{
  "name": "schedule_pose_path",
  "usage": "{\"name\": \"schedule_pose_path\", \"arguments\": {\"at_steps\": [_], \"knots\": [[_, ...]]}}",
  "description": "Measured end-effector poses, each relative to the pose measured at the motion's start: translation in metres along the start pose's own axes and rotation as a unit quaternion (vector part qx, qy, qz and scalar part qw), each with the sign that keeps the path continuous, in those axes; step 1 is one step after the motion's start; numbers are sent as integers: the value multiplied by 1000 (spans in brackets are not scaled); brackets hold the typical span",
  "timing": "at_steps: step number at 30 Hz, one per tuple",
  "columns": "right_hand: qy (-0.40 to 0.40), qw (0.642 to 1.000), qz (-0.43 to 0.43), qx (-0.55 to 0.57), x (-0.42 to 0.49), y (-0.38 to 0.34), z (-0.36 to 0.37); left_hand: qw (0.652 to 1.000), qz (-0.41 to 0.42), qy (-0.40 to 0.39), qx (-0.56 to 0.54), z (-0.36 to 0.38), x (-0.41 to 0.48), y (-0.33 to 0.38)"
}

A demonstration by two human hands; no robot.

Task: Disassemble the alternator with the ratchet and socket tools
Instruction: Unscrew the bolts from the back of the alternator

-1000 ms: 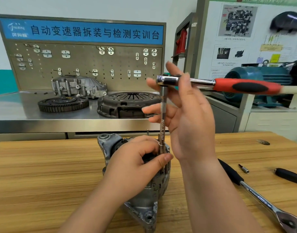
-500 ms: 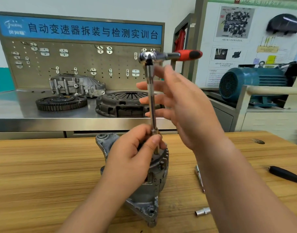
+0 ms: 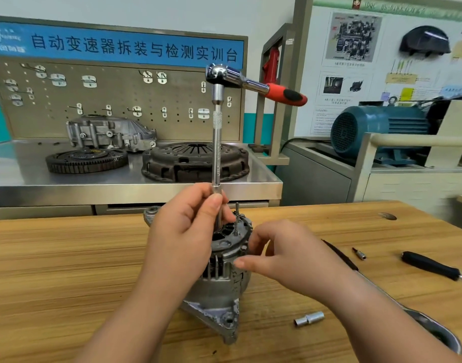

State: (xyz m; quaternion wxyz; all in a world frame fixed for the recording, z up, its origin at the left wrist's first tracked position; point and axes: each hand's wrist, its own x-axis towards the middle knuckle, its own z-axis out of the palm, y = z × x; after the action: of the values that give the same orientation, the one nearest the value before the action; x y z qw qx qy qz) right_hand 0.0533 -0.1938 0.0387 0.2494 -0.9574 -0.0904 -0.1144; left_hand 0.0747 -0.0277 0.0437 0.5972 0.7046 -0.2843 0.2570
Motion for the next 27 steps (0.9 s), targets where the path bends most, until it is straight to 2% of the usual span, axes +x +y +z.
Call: {"name": "schedule_pose_path", "arguments": {"at_steps": [12,16,18,20,22,25,27], "knots": [[84,993,-87,-14,0,-6,12,1000,9,4,-20,1,-4,0],[171,975,-103,99,0,-17,-6,999,-4,4,-50,1,-5,0],[178,969,-89,145,3,-17,-21,997,-16,9,-69,1,-4,0],[119,982,-36,143,6,-8,-35,996,-27,10,-89,1,-4,1],[12,997,33,66,9,10,-38,992,-38,7,-117,1,-4,2],[-136,981,135,-21,10,43,-16,986,-49,-3,-158,1,-3,3],[-186,964,184,-46,10,63,3,984,-51,-14,-169,1,-3,3]]}}
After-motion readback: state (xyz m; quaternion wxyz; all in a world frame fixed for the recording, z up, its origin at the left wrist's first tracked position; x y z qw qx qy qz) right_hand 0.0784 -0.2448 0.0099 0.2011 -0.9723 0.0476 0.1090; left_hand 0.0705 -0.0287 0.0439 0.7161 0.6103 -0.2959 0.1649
